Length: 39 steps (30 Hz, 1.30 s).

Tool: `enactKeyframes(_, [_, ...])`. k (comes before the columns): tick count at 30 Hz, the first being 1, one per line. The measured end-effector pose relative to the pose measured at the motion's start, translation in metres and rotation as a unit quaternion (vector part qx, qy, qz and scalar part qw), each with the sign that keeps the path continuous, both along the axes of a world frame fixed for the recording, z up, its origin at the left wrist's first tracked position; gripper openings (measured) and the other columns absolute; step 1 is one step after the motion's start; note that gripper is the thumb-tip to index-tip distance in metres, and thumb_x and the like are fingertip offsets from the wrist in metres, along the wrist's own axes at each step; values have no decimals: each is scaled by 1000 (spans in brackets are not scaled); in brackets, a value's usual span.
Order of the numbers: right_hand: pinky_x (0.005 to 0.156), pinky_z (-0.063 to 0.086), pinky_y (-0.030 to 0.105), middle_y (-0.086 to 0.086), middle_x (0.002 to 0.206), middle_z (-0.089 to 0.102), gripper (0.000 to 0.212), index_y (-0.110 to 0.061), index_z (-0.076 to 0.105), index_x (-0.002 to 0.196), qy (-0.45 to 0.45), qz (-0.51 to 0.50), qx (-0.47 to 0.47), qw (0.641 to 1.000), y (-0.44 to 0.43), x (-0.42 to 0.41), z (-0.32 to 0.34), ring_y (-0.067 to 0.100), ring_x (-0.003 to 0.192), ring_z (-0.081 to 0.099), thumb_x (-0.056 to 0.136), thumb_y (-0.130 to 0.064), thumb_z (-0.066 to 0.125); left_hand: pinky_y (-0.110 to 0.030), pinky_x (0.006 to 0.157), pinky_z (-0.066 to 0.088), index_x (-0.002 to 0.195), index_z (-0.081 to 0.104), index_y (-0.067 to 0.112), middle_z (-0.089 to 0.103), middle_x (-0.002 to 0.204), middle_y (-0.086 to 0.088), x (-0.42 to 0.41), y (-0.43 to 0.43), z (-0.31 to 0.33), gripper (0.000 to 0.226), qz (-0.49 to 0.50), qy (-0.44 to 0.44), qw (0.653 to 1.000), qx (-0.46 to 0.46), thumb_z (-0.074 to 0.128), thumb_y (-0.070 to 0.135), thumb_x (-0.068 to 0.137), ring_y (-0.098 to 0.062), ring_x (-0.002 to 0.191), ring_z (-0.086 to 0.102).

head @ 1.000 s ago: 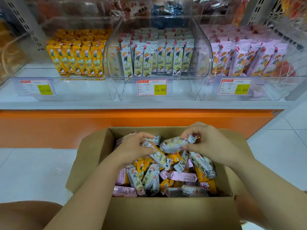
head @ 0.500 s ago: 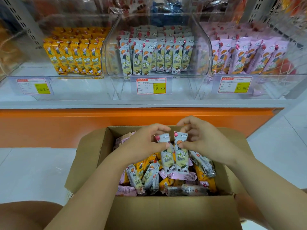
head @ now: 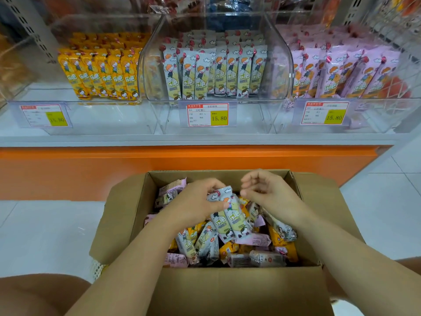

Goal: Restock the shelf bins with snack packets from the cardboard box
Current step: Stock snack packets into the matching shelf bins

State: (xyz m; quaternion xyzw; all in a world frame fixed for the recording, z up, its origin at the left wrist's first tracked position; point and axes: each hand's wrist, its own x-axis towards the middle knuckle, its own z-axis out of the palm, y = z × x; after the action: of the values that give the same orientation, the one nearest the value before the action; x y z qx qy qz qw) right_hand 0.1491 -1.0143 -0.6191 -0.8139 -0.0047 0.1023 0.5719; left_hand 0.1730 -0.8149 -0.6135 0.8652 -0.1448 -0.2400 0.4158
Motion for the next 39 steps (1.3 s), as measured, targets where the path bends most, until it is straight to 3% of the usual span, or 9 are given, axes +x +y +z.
enactKeyframes(6, [84, 47, 33, 4, 106, 51, 34, -13, 50, 123, 132, 141, -284, 939, -14, -2, -65, 22, 98, 56, 91, -18, 61, -30, 104, 34, 135, 46, 24, 45, 143, 3, 0, 14, -12, 48, 29, 9, 996, 79, 64, 29, 90, -13, 132, 40])
enactKeyframes(12, [103, 31, 30, 12, 153, 8, 66, -11, 27, 145, 211, 158, -312, 913, -1, -3, -81, 27, 140, 23, 91, -27, 62, -29, 105, 33, 138, 43, 26, 43, 145, 3, 0, 15, -18, 52, 27, 18, 995, 99, 63, 31, 90, -13, 133, 40])
enactKeyframes(15, [77, 38, 31, 20, 111, 43, 17, -10, 56, 90, 197, 132, -302, 923, 2, 1, -77, 26, 100, 46, 88, -24, 64, -30, 105, 34, 139, 43, 25, 43, 145, 2, 1, 14, -19, 52, 30, 19, 994, 104, 63, 31, 91, -15, 133, 40])
enactKeyframes(18, [65, 40, 34, 29, 89, 54, 26, 2, 63, 83, 193, 73, -277, 938, -3, 5, -64, 37, 76, 52, 89, -24, 62, -32, 105, 35, 138, 44, 25, 44, 143, 0, 4, 15, -17, 52, 45, 21, 994, 96, 63, 31, 90, -16, 132, 41])
enactKeyframes(23, [52, 32, 28, 5, 56, 48, 39, -11, 54, 60, 107, 14, -325, 939, -19, 7, -34, 17, 53, 40, 92, -34, 60, -24, 92, 36, 129, 51, 25, 54, 120, 8, 6, 15, -5, 44, 52, 5, 996, 77, 66, 29, 88, -8, 115, 49])
enactKeyframes(27, [48, 41, 14, -7, 85, 61, 10, -21, 57, 94, 105, 4, -214, 971, -18, 4, 4, 3, 58, 62, 89, -22, 65, -23, 87, 38, 122, 56, 25, 56, 109, 13, 1, 14, 16, 37, 41, -17, 997, 65, 67, 26, 87, -5, 107, 50])
enactKeyframes(30, [54, 47, 17, 0, 120, 59, 47, -17, 47, 129, 132, 2, -97, 987, -13, -2, 41, 14, 85, 66, 87, -17, 67, -26, 89, 40, 121, 56, 26, 56, 110, 12, -3, 16, 41, 36, 22, -41, 997, 65, 68, 25, 87, -6, 109, 50])
enactKeyframes(34, [74, 50, 27, -4, 103, 59, 59, -22, 41, 137, 94, 16, -74, 993, -1, -12, 88, 22, 91, 63, 85, -14, 69, -23, 87, 37, 122, 55, 26, 54, 109, 14, -5, 18, 88, 39, 14, -109, 992, 65, 69, 30, 86, -4, 107, 50])
enactKeyframes(39, [61, 47, 23, -3, 99, 49, 58, -26, 43, 131, -44, -2, -135, 990, 14, -7, 142, 15, 69, 55, 82, -17, 72, -16, 86, 31, 130, 52, 26, 48, 110, 16, -5, 15, 153, 48, 14, -211, 976, 50, 67, 36, 86, 0, 103, 44])
